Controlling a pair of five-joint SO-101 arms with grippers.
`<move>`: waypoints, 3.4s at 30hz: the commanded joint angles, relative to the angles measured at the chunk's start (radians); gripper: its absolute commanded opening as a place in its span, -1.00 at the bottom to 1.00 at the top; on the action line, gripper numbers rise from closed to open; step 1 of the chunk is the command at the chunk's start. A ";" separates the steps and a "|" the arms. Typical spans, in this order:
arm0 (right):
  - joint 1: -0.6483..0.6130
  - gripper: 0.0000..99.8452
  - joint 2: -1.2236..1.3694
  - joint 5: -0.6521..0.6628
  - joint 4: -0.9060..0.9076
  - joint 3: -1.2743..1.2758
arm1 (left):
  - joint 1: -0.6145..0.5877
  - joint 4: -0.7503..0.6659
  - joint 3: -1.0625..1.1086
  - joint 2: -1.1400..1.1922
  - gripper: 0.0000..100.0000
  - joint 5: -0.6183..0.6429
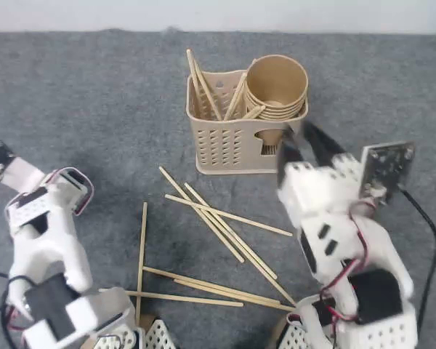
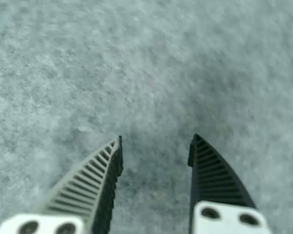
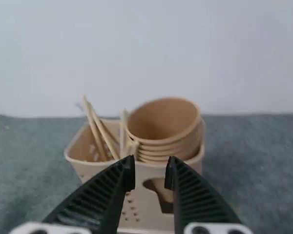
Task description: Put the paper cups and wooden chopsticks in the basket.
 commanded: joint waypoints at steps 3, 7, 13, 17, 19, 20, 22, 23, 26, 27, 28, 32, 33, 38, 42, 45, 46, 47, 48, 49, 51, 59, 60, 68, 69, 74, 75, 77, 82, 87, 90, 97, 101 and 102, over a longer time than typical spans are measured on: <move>0.097 -0.77 -0.033 -0.008 0.367 -0.040 | 0.052 0.008 0.045 -0.124 -0.58 -0.038; 0.137 -0.77 -0.033 -0.011 0.501 0.005 | 0.158 0.115 0.022 -0.127 -0.58 -0.064; 0.242 -0.77 -0.030 0.115 0.433 0.192 | 0.400 0.379 -0.101 -0.124 -0.58 0.020; 0.320 -0.77 -0.030 0.299 0.346 0.362 | 0.520 0.485 -0.196 -0.078 -0.58 0.037; 0.338 -0.77 -0.030 0.325 0.240 0.473 | 0.537 0.499 -0.240 -0.028 -0.58 0.063; 0.346 -0.77 -0.031 0.322 0.179 0.528 | 0.540 0.502 -0.263 0.000 -0.58 0.071; 0.355 -0.77 -0.036 0.305 0.042 0.652 | 0.555 0.508 -0.300 0.057 -0.58 0.077; 0.352 -0.77 -0.033 0.293 -0.031 0.717 | 0.568 0.512 -0.314 0.084 -0.58 0.086; 0.357 -0.77 -0.056 0.285 -0.065 0.749 | 0.612 0.511 -0.331 0.144 -0.58 0.104; 0.354 -0.77 -0.062 0.287 -0.039 0.744 | 0.632 0.511 -0.335 0.160 -0.58 0.114; 0.351 -0.77 -0.068 0.293 -0.022 0.747 | 0.651 0.511 -0.340 0.173 -0.57 0.123; 0.351 -0.77 -0.090 0.382 0.010 0.766 | 0.712 0.506 -0.340 0.204 -0.57 0.130; 0.351 -0.77 -0.094 0.394 0.018 0.766 | 0.720 0.503 -0.340 0.207 -0.57 0.132; 0.351 -0.77 -0.113 0.400 0.024 0.769 | 0.723 0.456 -0.340 0.233 -0.58 0.132; 0.351 -0.77 -0.114 0.400 0.024 0.769 | 0.721 0.427 -0.334 0.249 -0.58 0.132; 0.351 -0.77 -0.114 0.400 0.024 0.769 | 0.723 0.427 -0.334 0.242 -0.66 0.130; 0.351 -0.77 -0.114 0.400 0.024 0.769 | 0.723 0.427 -0.335 0.241 -0.72 0.127; 0.351 -0.77 -0.114 0.400 0.024 0.769 | 0.723 0.427 -0.337 0.241 -0.79 0.126; 0.351 -0.77 -0.114 0.400 0.024 0.769 | 0.723 0.427 -0.340 0.241 -0.87 0.124; 0.351 -0.77 -0.114 0.400 0.024 0.769 | 0.723 0.427 -0.341 0.241 -0.94 0.124; 0.351 -0.77 -0.114 0.400 0.024 0.769 | 0.723 0.427 -0.341 0.239 -0.98 0.123; 0.351 -0.77 -0.114 0.400 0.022 0.770 | 0.713 0.425 -0.343 0.238 -0.97 0.123; 0.351 -0.77 -0.114 0.400 0.019 0.770 | 0.713 0.427 -0.343 0.238 -0.97 0.123; 0.351 -0.77 -0.114 0.400 -0.024 0.798 | 0.643 0.434 -0.398 0.236 -0.97 0.092; 0.351 -0.77 -0.114 0.400 -0.025 0.799 | 0.624 0.434 -0.409 0.236 -0.97 0.068; 0.351 -0.77 -0.114 0.400 -0.030 0.798 | 0.543 0.434 -0.466 0.236 -0.97 -0.005; 0.351 -0.77 -0.114 0.400 -0.030 0.798 | 0.535 0.434 -0.475 0.236 -0.97 -0.015; 0.354 -0.77 -0.114 0.400 -0.028 0.798 | 0.526 0.439 -0.489 0.236 -0.97 -0.049; 0.358 -0.77 -0.114 0.400 -0.022 0.795 | 0.525 0.546 -0.547 0.152 -0.97 -0.107; 0.358 -0.77 -0.114 0.400 -0.025 0.798 | 0.525 0.569 -0.549 -0.084 -0.97 -0.160; 0.358 -0.77 -0.114 0.400 -0.027 0.799 | 0.525 0.569 -0.549 -0.242 -0.97 -0.192; 0.358 -0.77 -0.114 0.400 -0.027 0.799 | 0.525 0.528 -0.549 -0.525 -0.97 -0.192; 0.358 -0.77 -0.114 0.400 -0.025 0.799 | 0.525 0.465 -0.549 -0.620 -0.97 -0.242; 0.358 -0.77 -0.114 0.400 -0.025 0.799 | 0.526 0.448 -0.549 -0.638 -0.97 -0.270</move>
